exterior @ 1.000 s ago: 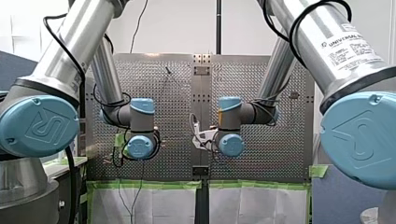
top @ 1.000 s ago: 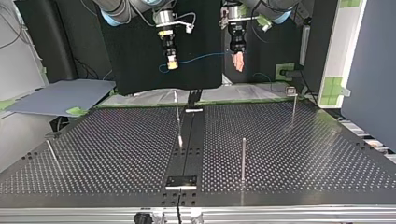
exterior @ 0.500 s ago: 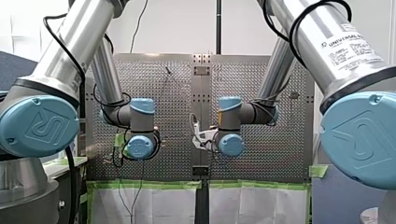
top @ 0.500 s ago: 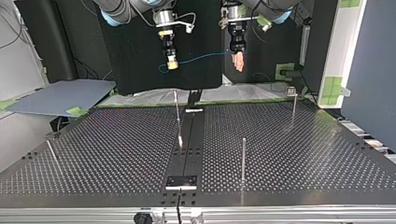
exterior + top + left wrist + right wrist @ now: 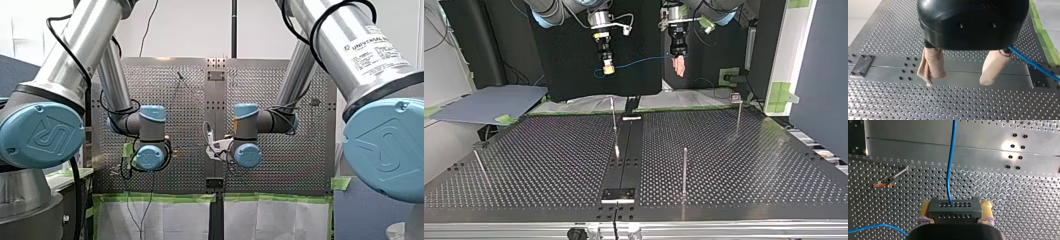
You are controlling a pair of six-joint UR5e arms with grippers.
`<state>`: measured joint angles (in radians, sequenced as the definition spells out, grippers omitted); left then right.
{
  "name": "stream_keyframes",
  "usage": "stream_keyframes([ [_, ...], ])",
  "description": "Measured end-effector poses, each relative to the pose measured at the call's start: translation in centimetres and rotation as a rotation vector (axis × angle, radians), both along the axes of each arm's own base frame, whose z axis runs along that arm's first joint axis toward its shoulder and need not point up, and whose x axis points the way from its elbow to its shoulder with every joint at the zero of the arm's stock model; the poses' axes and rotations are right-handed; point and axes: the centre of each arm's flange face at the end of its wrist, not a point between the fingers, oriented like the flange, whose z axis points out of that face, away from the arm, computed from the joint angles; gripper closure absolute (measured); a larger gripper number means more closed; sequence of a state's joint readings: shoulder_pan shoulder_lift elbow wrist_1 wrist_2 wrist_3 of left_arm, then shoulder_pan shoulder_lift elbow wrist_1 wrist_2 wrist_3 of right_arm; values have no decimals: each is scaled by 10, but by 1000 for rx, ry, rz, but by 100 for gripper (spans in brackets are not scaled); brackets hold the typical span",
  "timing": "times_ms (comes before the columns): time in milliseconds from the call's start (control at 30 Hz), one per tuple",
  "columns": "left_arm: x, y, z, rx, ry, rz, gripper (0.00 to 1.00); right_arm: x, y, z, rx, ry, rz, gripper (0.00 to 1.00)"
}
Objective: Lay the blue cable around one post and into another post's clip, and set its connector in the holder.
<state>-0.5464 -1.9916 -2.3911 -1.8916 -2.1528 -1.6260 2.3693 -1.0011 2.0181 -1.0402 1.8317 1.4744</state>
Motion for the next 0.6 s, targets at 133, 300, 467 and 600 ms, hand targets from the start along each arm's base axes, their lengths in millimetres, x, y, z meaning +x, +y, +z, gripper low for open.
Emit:
stream_keyframes([
  [133,0,0,0,0,0,0,0,0,0,0,0,0,0,89],
  [300,0,0,0,0,0,0,0,0,0,0,0,0,0,89],
  [467,0,0,0,0,0,0,0,0,0,0,0,0,0,89],
  [600,0,0,0,0,0,0,0,0,0,0,0,0,0,89],
])
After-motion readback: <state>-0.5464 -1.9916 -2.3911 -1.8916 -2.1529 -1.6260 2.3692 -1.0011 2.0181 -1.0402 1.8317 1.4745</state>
